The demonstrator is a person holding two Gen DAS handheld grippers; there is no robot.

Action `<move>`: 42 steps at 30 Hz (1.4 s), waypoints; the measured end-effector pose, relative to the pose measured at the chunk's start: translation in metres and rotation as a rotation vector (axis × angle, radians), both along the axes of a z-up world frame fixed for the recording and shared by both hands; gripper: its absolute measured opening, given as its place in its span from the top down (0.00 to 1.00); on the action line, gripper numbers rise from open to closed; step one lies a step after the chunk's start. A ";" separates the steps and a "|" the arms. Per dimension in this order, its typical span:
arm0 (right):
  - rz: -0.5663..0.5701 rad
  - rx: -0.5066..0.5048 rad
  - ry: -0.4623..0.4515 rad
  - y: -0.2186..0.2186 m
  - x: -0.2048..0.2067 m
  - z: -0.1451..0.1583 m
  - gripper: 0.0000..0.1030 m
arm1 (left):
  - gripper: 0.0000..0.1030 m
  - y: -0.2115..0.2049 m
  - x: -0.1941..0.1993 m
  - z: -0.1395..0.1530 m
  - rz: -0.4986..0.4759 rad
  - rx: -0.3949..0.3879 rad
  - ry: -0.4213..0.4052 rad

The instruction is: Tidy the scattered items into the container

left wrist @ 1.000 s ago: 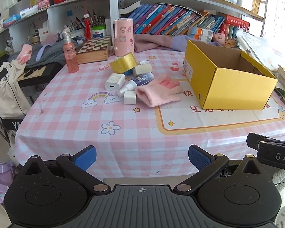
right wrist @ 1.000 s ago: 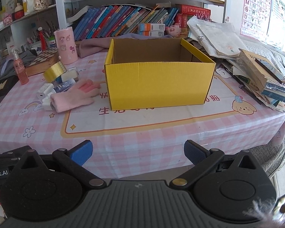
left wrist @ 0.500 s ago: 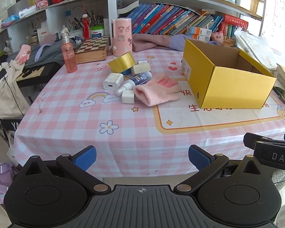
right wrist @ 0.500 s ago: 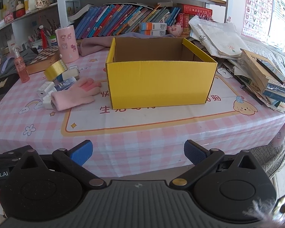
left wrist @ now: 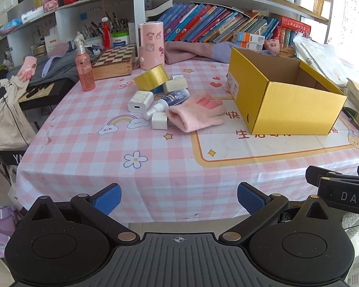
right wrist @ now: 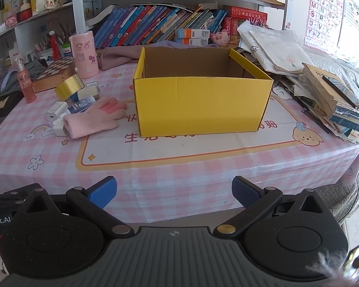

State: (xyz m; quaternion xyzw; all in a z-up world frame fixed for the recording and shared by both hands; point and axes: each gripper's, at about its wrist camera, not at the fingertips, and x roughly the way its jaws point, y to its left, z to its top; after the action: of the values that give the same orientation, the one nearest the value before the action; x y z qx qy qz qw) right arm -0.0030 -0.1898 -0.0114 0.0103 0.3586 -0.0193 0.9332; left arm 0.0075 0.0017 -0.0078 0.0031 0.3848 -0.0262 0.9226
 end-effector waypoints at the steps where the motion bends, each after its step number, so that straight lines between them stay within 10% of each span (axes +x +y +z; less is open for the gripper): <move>1: -0.002 0.000 0.000 0.000 0.000 0.000 0.00 | 0.00 0.000 0.000 0.000 -0.001 -0.001 -0.002; 42: 0.020 0.031 0.012 0.001 -0.003 -0.002 0.00 | 0.00 0.000 -0.002 -0.002 0.013 0.027 0.004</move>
State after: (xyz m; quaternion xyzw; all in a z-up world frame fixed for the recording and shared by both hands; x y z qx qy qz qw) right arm -0.0059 -0.1891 -0.0133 0.0210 0.3645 -0.0046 0.9310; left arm 0.0059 0.0012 -0.0100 0.0129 0.3868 -0.0153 0.9220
